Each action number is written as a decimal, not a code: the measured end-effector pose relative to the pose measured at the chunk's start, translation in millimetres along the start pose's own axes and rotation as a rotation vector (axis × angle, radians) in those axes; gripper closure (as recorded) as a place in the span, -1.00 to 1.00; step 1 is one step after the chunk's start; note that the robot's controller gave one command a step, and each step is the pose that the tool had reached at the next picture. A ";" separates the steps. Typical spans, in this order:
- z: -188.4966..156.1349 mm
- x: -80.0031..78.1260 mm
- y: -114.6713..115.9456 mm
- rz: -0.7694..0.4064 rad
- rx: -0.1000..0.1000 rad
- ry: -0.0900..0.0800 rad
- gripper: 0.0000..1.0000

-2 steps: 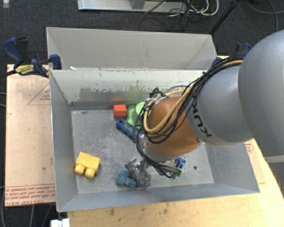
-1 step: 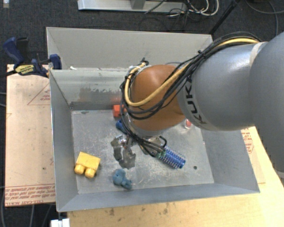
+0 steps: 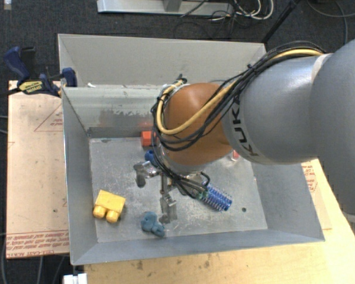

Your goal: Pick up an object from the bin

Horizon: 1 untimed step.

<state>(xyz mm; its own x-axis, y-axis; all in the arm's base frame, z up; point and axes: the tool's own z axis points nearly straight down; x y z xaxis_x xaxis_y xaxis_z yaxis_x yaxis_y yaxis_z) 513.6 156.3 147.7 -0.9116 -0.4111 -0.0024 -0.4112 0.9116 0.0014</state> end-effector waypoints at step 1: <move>72.3 32.9 -25.6 -0.110 0.001 0.001 -1.00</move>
Offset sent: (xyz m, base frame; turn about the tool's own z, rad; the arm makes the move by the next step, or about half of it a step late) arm -0.0197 -0.0356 -0.0700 -0.1135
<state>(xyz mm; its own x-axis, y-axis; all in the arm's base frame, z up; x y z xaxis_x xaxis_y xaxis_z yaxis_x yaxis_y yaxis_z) 494.3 119.6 75.3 -0.8612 -0.5083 -0.0018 -0.5083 0.8612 -0.0001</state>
